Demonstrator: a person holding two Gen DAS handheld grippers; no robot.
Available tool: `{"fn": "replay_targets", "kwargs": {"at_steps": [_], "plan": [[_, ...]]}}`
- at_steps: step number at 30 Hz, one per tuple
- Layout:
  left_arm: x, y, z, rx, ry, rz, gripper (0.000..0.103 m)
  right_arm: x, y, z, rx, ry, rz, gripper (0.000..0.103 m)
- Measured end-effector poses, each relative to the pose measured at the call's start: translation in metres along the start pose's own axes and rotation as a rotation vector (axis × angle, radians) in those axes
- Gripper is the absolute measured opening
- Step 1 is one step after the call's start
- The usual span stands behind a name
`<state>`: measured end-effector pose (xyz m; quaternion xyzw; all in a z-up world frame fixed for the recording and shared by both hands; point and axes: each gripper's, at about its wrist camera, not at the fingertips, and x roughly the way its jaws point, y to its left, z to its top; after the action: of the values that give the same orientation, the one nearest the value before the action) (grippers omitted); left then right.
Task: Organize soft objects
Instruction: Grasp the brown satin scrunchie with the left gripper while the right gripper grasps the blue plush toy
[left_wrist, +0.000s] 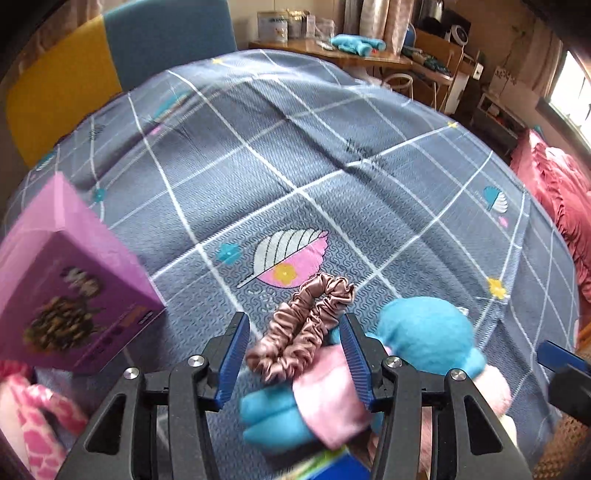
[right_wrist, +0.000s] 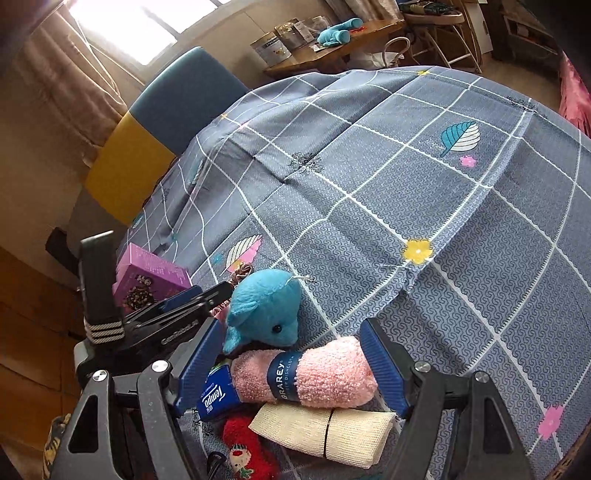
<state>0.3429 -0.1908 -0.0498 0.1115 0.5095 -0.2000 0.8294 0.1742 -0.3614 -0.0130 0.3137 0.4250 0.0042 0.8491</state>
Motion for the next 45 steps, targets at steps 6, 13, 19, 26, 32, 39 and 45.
{"fn": "replay_targets", "kwargs": {"at_steps": [6, 13, 19, 26, 32, 39, 45], "plan": [[0.033, 0.005, 0.007, -0.036, 0.063, -0.033, 0.04, 0.001, 0.003, -0.001, -0.009, 0.013, 0.027, 0.078], [-0.011, 0.014, -0.019, -0.088, -0.033, -0.079, 0.016, -0.003, 0.006, -0.001, -0.022, -0.014, 0.048, 0.076], [-0.07, 0.039, -0.062, -0.176, -0.124, -0.08, 0.016, 0.0, 0.005, -0.002, -0.014, 0.008, 0.057, 0.076], [-0.125, 0.048, -0.116, -0.239, -0.2, -0.087, 0.016, 0.014, 0.009, -0.005, -0.002, 0.084, 0.091, 0.076], [-0.164, 0.053, -0.157, -0.274, -0.252, -0.082, 0.017, 0.03, 0.025, -0.004, 0.0, 0.109, 0.085, 0.079], [-0.199, 0.062, -0.196, -0.321, -0.29, -0.082, 0.017, 0.074, 0.03, 0.003, 0.084, 0.137, -0.025, 0.081], [-0.22, 0.066, -0.222, -0.344, -0.317, -0.066, 0.017, 0.111, 0.047, 0.006, 0.018, 0.172, -0.097, 0.069]]}}
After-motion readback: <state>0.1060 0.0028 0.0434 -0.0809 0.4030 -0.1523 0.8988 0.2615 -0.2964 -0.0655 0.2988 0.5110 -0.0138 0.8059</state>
